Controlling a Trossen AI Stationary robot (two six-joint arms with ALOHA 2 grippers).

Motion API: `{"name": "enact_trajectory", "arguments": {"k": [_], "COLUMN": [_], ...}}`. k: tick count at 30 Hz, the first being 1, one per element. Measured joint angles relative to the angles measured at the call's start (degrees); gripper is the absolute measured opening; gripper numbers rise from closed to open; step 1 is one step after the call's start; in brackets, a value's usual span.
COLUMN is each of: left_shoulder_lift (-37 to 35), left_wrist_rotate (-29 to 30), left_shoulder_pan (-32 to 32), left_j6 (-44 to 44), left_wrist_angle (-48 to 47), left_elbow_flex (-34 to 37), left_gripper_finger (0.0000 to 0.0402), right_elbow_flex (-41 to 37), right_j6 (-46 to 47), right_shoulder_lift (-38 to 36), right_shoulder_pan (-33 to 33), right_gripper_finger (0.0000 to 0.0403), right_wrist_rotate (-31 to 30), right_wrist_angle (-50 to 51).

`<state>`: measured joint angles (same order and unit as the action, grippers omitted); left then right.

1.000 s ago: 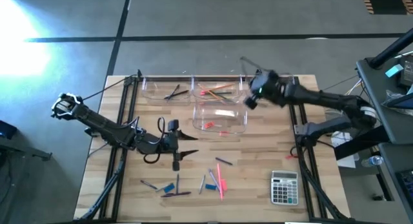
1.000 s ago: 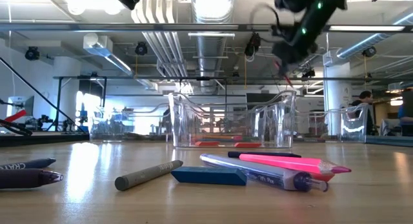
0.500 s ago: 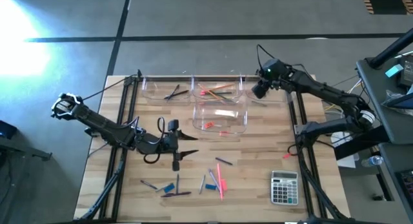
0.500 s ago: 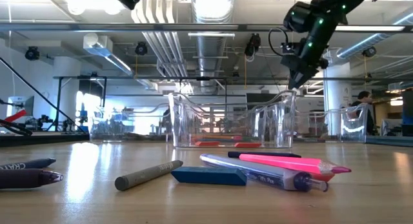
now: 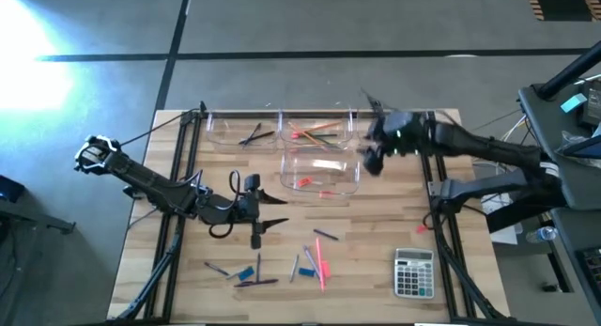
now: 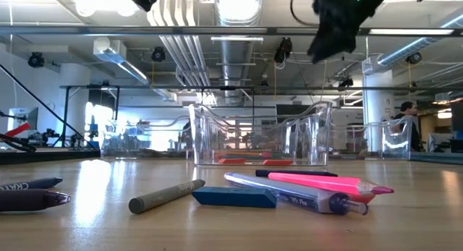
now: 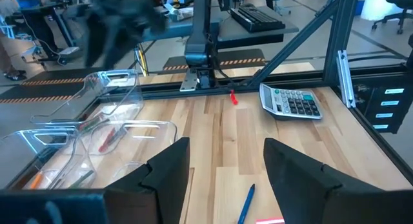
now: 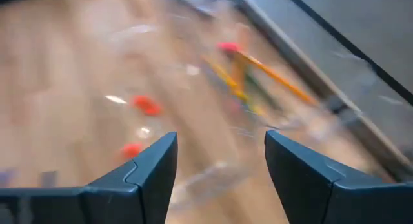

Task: Sort crayons/erasers/pens/pencils in bins
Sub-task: Put the blue crayon into the top right transparent bin

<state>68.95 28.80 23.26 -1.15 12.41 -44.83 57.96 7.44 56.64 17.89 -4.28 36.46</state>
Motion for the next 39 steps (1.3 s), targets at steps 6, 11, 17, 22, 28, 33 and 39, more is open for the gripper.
{"name": "enact_trajectory", "arguments": {"k": [6, 11, 17, 22, 28, 33, 39], "left_shoulder_lift": [0.0, -0.3, -1.5, -1.5, -1.2, -0.2, 1.0], "left_wrist_rotate": [0.0, 0.0, 2.9, 2.6, -6.0, -11.7, -14.0], "left_shoulder_pan": [0.0, 0.0, 0.0, 0.0, 0.4, 0.6, 2.9], "left_j6": [0.7, 1.6, -3.7, -9.0, -12.7, -21.7, -33.6], "left_wrist_angle": [-0.1, -2.1, -25.6, -41.8, -47.9, -58.0, -71.1], "left_elbow_flex": [-0.1, -0.8, -11.1, -18.7, -17.7, -17.5, -17.0], "left_gripper_finger": [0.0184, 0.0184, 0.0184, 0.0184, 0.0184, 0.0184, 0.0184], "right_elbow_flex": [-1.8, -1.9, -0.7, 4.0, 8.8, 11.3, 13.3], "right_j6": [3.7, 4.6, 2.5, 2.1, 2.0, 2.1, 2.0], "right_shoulder_lift": [-1.9, -0.2, 2.3, 4.5, 8.1, 11.7, 15.3], "right_shoulder_pan": [-15.0, -23.7, -28.0, -28.1, -28.1, -28.6, -30.0], "right_gripper_finger": [0.0219, 0.0219, 0.0219, 0.0219, 0.0219, 0.0219, 0.0219], "right_wrist_rotate": [-0.2, -0.2, -0.2, -0.2, 1.4, 4.0, 4.6], "right_wrist_angle": [-6.0, -11.6, -20.0, -21.0, -20.5, -20.4, -19.4]}}
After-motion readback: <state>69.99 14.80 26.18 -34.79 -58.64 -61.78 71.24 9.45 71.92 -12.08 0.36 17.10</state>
